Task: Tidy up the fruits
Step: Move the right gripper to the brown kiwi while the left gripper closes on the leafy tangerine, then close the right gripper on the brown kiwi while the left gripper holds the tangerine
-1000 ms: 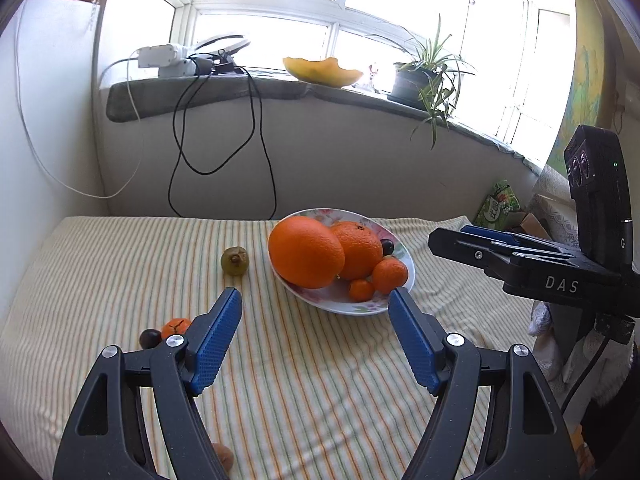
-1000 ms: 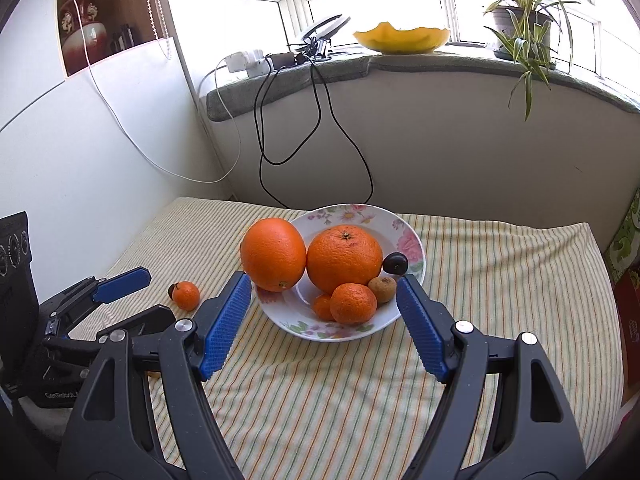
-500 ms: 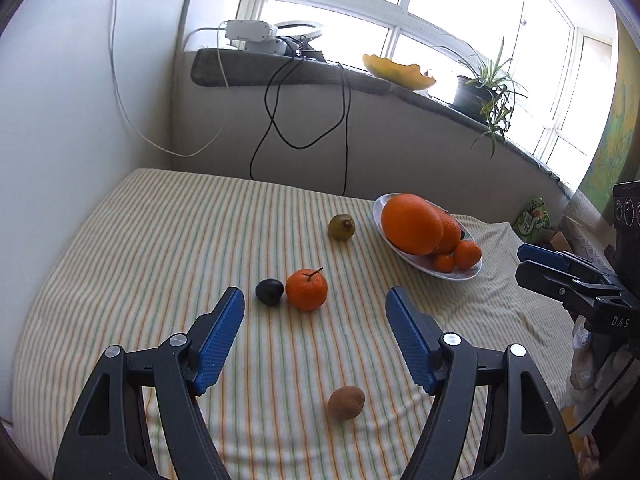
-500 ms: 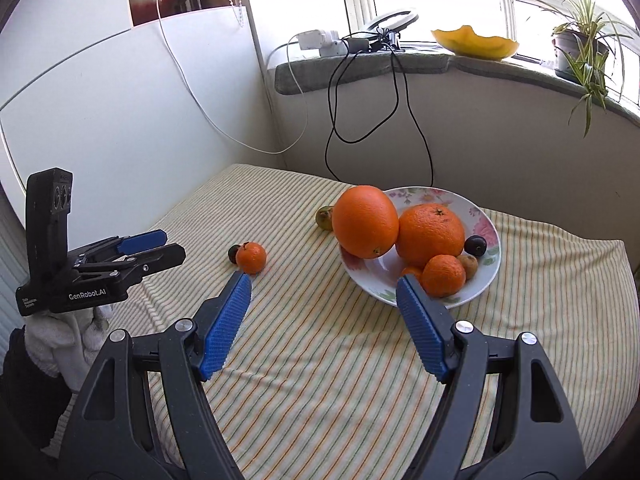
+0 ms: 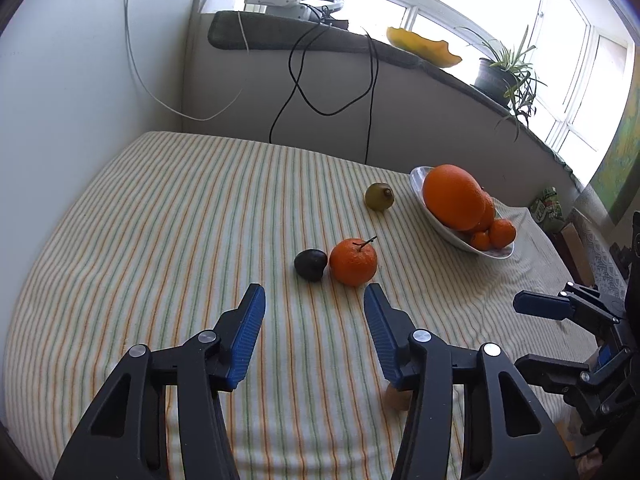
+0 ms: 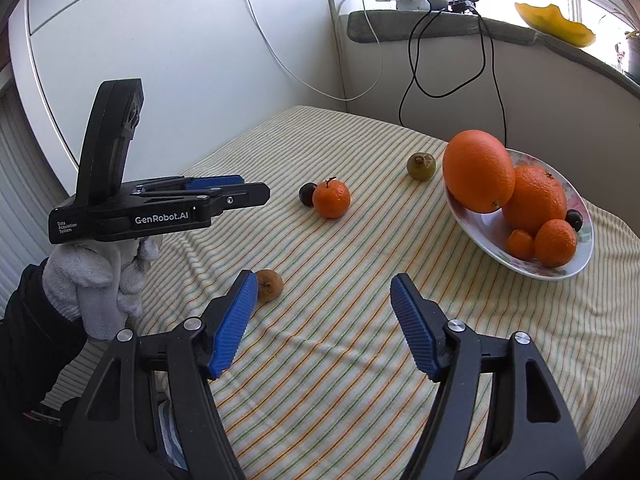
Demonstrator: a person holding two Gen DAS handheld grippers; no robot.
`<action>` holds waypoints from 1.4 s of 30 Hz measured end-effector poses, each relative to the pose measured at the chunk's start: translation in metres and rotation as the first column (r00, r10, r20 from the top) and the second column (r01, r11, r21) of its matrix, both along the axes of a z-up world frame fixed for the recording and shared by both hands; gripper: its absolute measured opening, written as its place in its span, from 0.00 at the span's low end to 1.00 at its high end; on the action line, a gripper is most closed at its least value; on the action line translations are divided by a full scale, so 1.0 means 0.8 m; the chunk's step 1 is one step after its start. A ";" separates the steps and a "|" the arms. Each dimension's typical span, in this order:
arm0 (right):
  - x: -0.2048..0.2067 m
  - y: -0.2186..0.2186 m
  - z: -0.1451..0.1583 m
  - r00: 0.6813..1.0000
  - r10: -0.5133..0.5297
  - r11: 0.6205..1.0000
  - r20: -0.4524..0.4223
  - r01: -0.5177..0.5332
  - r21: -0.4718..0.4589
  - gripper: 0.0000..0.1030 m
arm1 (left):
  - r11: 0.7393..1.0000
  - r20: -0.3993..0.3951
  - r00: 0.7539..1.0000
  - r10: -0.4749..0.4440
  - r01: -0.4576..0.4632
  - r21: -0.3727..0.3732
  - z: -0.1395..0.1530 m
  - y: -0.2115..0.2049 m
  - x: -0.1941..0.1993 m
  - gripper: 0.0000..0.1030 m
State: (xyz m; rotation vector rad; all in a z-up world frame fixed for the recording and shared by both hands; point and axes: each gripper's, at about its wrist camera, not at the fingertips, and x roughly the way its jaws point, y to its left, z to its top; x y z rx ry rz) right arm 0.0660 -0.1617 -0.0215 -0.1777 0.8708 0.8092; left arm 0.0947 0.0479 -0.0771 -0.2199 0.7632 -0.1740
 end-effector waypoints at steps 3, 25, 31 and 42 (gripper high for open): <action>-0.004 0.010 -0.011 1.000 0.022 1.000 -0.019 -0.022 -0.011 0.65 | 1.000 -0.009 1.000 -0.024 0.024 0.012 -0.004 -0.007 0.008 0.45; -0.007 0.060 -0.048 0.994 0.093 0.994 -0.065 -0.097 -0.057 0.48 | 0.969 -0.029 0.986 -0.166 0.169 0.179 -0.005 -0.063 0.067 0.42; -0.001 0.070 -0.051 0.992 0.104 0.992 -0.066 -0.108 -0.071 0.43 | 0.966 -0.041 0.985 -0.169 0.174 0.193 -0.012 -0.066 0.069 0.40; -0.004 0.082 -0.059 0.991 0.114 0.988 -0.065 -0.121 -0.101 0.35 | 0.966 -0.040 0.987 -0.155 0.160 0.205 -0.014 -0.059 0.069 0.31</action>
